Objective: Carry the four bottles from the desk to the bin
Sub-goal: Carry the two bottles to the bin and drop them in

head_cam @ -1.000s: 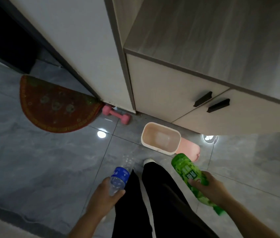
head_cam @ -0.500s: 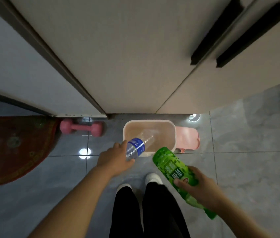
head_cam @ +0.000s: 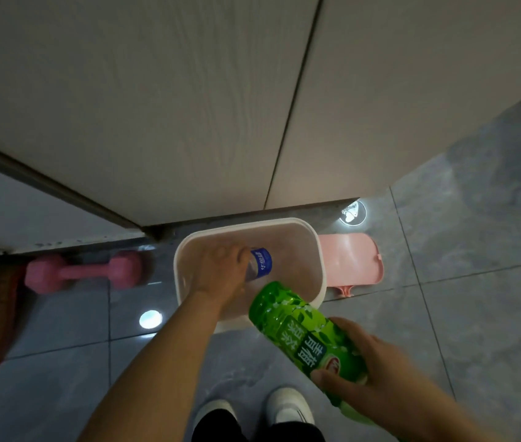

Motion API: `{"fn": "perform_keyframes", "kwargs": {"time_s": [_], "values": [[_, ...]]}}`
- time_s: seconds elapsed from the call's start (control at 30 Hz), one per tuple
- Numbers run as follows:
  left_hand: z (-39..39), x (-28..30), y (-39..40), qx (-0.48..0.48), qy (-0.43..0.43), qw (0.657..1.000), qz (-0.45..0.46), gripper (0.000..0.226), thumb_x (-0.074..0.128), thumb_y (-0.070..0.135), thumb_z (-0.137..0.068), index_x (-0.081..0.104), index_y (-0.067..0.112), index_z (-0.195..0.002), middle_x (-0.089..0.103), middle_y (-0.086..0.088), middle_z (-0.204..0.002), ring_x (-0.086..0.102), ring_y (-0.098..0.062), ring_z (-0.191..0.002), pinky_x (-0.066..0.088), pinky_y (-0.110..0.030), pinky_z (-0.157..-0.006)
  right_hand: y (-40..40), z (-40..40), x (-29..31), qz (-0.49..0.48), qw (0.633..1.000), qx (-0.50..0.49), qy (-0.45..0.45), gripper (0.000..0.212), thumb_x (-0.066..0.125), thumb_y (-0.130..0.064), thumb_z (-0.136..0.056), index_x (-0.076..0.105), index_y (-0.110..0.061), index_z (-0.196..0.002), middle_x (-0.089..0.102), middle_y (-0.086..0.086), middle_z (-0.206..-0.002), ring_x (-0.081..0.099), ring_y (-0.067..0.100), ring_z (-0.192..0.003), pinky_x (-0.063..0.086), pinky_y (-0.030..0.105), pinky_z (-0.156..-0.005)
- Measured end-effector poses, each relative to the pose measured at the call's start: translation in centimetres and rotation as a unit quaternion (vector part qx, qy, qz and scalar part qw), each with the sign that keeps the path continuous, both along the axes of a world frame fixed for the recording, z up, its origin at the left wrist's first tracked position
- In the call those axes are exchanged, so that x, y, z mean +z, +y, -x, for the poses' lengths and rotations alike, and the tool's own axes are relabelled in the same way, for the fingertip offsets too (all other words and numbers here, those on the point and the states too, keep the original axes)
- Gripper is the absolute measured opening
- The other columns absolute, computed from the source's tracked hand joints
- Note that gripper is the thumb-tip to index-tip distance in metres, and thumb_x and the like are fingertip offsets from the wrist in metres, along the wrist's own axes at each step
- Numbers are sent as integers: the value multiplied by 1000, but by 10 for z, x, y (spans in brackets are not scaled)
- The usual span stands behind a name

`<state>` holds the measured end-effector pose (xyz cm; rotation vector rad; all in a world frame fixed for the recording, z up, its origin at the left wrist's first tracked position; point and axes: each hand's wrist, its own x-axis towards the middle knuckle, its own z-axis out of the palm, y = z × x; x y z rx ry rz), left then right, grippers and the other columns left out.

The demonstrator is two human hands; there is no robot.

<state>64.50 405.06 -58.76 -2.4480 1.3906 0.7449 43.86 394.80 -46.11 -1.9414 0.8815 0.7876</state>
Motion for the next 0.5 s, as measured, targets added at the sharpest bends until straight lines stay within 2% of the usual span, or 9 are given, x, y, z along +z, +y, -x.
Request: {"fn": "perform_keyframes", "kwargs": {"time_s": [0.07, 0.13, 0.2, 0.27, 0.37, 0.5], "values": [[-2, -8, 0, 2, -11, 1000, 12, 59, 52, 28, -88, 29, 13, -141, 43, -10, -141, 41, -30, -127, 33, -41, -104, -2, -3, -6, -1, 1000, 11, -1, 74, 60, -61, -74, 26, -44, -137, 52, -19, -105, 58, -3, -87, 43, 2, -67], [-1, -11, 3, 0, -20, 1000, 22, 48, 45, 22, -91, 34, 13, -138, 45, -10, -138, 41, -29, -126, 33, -41, -103, -3, -5, -12, -1, 1000, 12, 1, 75, 59, -61, -75, 25, -42, -139, 53, -16, -111, 59, 0, -94, 46, 7, -78], [1, -11, 10, 0, -26, 999, 22, 39, 40, 18, -92, 42, 13, -131, 50, -10, -132, 45, -29, -122, 35, -40, -98, -4, -7, -15, -3, 1000, 20, 5, 77, 58, -62, -75, 24, -40, -141, 56, -11, -122, 60, 4, -100, 50, 18, -88], [3, -9, 20, 16, -15, 999, 27, 34, 41, 18, -92, 47, 15, -125, 54, -7, -128, 47, -28, -119, 37, -37, -94, -5, -11, -16, 4, 999, 35, 8, 79, 55, -65, -74, 23, -40, -141, 54, -9, -126, 60, 8, -103, 51, 24, -91], [4, -1, 35, 114, 43, 990, 66, 35, 46, 20, -91, 52, 17, -124, 54, -4, -129, 46, -26, -120, 41, -37, -91, -5, -27, -13, 40, 996, 78, 8, 72, 48, -65, -77, 21, -42, -139, 52, -4, -125, 59, 15, -106, 51, 30, -90], [5, 17, 49, 284, 97, 939, 168, 35, 49, 16, -92, 54, 10, -127, 56, -12, -130, 51, -30, -119, 45, -40, -93, -6, -67, -23, 133, 972, 191, -13, 64, 45, -55, -84, 20, -34, -139, 49, 5, -126, 55, 27, -112, 50, 39, -87]]}}
